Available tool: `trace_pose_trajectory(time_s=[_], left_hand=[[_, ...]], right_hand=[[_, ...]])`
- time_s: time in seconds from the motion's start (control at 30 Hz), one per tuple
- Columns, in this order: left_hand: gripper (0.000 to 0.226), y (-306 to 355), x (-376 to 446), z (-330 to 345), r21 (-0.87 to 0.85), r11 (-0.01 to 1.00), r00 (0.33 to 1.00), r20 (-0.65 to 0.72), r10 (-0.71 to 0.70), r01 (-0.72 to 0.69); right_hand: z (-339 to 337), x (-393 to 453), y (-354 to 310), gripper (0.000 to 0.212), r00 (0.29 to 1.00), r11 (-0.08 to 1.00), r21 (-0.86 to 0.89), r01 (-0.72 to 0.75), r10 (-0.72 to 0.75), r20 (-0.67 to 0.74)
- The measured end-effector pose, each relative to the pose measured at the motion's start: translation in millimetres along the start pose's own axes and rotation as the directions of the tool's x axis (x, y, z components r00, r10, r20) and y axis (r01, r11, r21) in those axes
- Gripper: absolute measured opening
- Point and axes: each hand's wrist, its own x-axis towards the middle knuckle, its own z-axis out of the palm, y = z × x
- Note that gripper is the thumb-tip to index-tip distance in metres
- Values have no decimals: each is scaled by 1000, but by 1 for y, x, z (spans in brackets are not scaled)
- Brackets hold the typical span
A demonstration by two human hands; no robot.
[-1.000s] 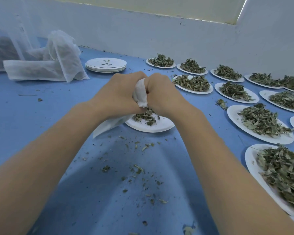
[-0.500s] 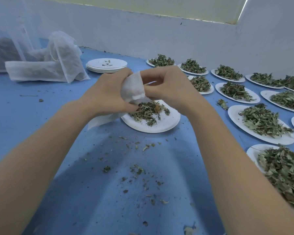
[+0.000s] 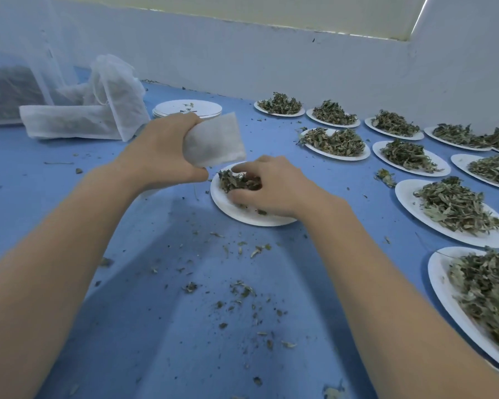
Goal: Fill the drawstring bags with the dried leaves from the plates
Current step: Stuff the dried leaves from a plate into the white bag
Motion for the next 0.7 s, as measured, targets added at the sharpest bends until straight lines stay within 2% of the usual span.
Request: trace_pose_trajectory(time_s=[0.13,0.27,0.33,0.43,0.53,0.63,0.7], left_hand=[[34,-2,1,-2,9,1000,1000,-12,-25,25],[33,1,1,-4,1,999,999,17,-45,45],[39,2,0,-4,-6,998,998,33,-61,62],[53,2,-2,-5,-19,995,994,39,-101,102],[48,-1,-2,-4,-28,990,990,51,-134,135],[42,-4,-1,-1,-29,989,987,73,-142,145],[39,-5,-1,1,-27,989,986,90,-143,146]], right_hand=[[-5,0,4,36,1000,987,-161,-16,14,-15],[-9,-4,2,54,999,999,9,32,-32,-18],[-5,-5,-5,58,993,994,-6,107,-107,49],[0,-5,-12,49,982,979,-109,170,-158,106],[-3,-3,-12,35,989,984,-104,143,-139,48],[-3,-1,-14,31,993,985,-127,114,-110,35],[-3,-2,-13,28,994,991,-68,112,-113,-12]])
